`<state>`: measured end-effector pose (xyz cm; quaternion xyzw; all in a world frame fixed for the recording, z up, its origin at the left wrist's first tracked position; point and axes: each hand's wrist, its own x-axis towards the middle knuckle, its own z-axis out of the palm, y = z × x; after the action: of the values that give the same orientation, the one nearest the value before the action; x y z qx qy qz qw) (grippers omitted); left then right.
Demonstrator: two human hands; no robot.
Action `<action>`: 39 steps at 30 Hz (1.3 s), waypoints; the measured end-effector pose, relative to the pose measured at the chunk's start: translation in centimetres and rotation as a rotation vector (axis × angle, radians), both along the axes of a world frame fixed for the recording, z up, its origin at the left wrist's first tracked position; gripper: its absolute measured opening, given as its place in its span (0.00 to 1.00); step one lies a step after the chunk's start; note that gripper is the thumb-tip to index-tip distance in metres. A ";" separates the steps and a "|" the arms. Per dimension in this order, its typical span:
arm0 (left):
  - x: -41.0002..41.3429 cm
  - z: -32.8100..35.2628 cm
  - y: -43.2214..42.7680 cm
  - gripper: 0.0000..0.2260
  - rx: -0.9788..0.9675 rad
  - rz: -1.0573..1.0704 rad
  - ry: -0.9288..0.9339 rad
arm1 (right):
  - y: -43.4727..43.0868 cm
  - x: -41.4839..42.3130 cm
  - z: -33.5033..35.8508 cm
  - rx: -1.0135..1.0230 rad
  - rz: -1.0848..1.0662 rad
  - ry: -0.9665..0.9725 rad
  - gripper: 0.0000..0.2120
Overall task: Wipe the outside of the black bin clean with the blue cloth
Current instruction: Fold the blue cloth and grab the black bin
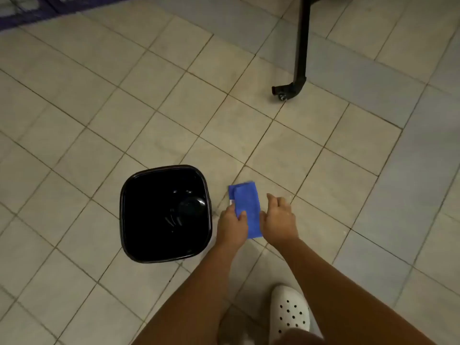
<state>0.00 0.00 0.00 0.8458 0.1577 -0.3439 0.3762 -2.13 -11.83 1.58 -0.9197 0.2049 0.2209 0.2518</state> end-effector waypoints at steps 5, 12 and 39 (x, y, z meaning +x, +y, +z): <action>0.6 -4.7 -0.4 0.14 0.061 0.100 0.096 | 0.4 0.4 -5.6 0.042 -0.010 0.058 0.22; 1.2 -9.2 -0.9 0.14 0.115 0.127 0.102 | 0.6 0.7 -10.7 0.150 -0.121 0.115 0.24; 0.7 -2.8 -1.2 0.15 -0.199 0.425 0.145 | 1.8 1.3 -4.5 0.610 -0.675 -0.087 0.13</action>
<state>0.67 -1.17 -2.84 0.7255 0.3241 -0.3307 0.5092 -0.78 -10.03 -2.95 -0.6936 0.4080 0.1378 0.5775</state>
